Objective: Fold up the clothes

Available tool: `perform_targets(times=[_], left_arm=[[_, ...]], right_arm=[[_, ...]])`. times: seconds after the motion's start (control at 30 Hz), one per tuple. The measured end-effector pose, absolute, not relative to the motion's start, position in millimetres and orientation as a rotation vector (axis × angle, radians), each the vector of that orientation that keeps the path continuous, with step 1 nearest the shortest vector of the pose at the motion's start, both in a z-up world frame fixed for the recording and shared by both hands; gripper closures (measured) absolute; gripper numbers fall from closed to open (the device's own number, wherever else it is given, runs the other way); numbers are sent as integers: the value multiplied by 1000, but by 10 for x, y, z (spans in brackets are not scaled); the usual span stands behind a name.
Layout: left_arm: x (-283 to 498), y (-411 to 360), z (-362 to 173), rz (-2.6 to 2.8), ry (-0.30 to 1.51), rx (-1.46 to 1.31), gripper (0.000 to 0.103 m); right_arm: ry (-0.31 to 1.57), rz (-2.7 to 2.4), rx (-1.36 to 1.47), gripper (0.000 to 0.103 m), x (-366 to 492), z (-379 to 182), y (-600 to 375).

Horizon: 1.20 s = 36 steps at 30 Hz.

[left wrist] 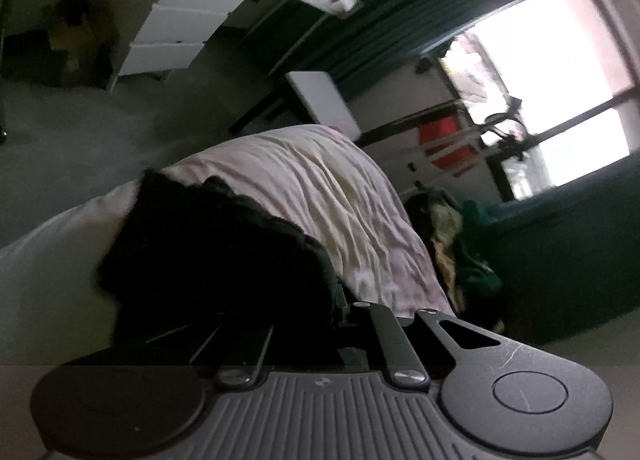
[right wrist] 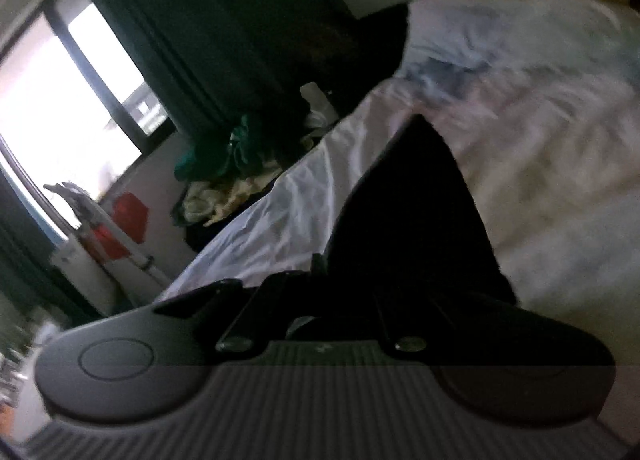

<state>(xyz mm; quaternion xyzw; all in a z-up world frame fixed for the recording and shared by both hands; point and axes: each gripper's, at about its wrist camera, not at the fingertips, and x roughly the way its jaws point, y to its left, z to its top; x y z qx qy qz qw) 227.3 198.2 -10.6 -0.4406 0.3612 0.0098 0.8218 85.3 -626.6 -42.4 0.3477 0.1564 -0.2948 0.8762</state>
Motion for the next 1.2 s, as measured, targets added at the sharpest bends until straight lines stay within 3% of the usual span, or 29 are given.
perform_targets(times=[0.27, 0.5, 0.57, 0.6, 0.67, 0.7, 0.77, 0.8, 0.87, 0.93, 1.03, 1.2], left_arm=[[3934, 1658, -682, 142, 876, -813, 95], [4280, 1598, -1071, 158, 942, -752, 88], [4216, 1635, -1039, 124, 934, -762, 80], [4173, 1647, -1003, 102, 928, -764, 77], [4044, 1666, -891, 57, 904, -750, 60], [3926, 1671, -808, 34, 882, -734, 54], [3636, 1679, -616, -10, 826, -696, 33], [3491, 1682, -521, -33, 798, -677, 28], [3166, 1682, -389, -77, 750, -655, 15], [2804, 1693, -405, -106, 737, -685, 9], [2253, 1714, -472, -144, 726, -747, 2], [1788, 1840, -1012, -118, 817, -946, 3]], right_arm=[[484, -691, 610, 96, 2437, -1073, -6470], [536, -694, 594, 91, 2757, -1493, -6512], [541, -678, 617, 86, 2679, -1452, -6543], [542, -672, 644, 79, 2605, -1409, -6564], [517, -648, 701, 71, 2402, -1305, -6588], [490, -639, 715, 63, 2250, -1233, -6569], [440, -620, 741, 48, 1946, -1095, -6531], [422, -609, 750, 39, 1791, -1040, -6514], [394, -594, 780, 34, 1456, -958, -6484], [377, -577, 854, 24, 1126, -961, -6462], [372, -542, 967, 24, 737, -1082, -6384], [411, -493, 1085, 24, 459, -1414, -6213]])
